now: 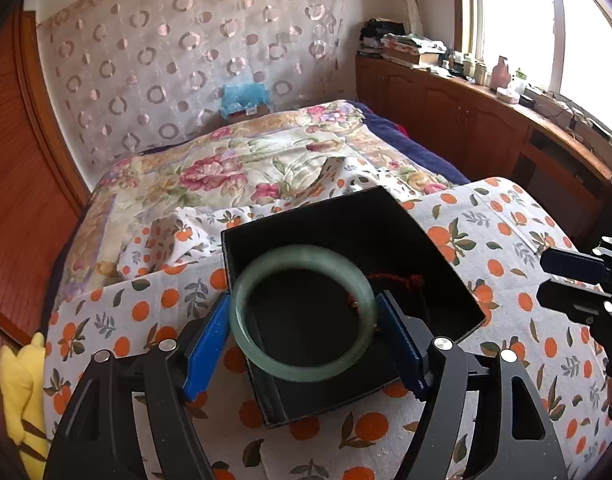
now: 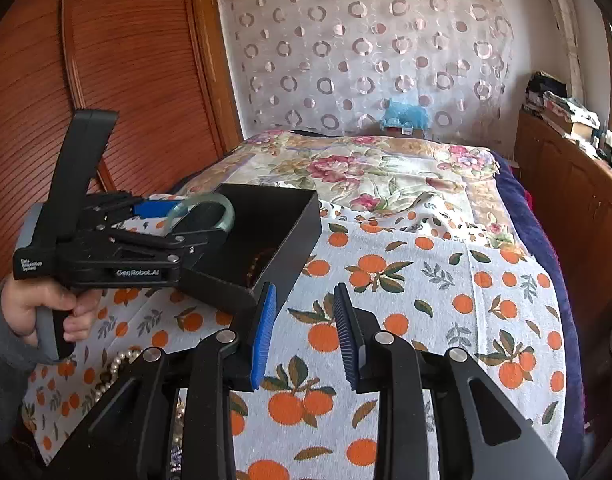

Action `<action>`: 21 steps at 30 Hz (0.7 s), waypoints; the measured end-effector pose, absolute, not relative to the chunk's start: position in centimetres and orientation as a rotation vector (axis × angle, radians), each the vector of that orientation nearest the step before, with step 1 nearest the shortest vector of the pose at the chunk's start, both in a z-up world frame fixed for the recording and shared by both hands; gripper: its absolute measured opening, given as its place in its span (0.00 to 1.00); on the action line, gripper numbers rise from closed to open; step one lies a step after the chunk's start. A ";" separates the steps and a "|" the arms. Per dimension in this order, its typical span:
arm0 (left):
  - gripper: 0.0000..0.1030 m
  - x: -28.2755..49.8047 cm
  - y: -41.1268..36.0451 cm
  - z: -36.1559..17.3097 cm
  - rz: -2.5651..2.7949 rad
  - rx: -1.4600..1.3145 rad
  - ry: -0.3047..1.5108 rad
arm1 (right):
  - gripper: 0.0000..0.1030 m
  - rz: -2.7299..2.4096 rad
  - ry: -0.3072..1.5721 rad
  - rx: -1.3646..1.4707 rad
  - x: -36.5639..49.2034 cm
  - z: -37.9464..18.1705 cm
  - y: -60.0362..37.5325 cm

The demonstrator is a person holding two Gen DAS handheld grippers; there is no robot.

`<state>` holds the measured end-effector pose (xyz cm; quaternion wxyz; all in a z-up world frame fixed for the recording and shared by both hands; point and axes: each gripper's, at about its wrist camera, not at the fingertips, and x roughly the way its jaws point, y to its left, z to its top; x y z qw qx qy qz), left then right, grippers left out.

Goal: Organize jewelry
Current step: 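Carry both pieces over the black box and open both tools to drop them, then grasp a pearl necklace with the left tool while the right tool grasps a gold chain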

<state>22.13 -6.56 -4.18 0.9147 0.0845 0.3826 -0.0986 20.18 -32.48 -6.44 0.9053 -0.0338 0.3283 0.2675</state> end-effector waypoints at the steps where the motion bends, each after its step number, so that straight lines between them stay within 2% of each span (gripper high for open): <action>1: 0.74 21.9 -6.6 -4.2 -0.207 0.171 0.785 | 0.31 0.554 0.675 -0.072 19.9 -6.5 -32.5; 11: 0.76 16.2 -5.7 -3.5 -0.277 0.120 0.751 | 0.31 0.617 0.652 -0.083 15.1 -6.5 -31.3; 21: 0.76 9.8 -4.7 -2.3 -0.347 0.094 0.702 | 0.31 0.626 0.712 -0.145 11.3 -8.6 -30.8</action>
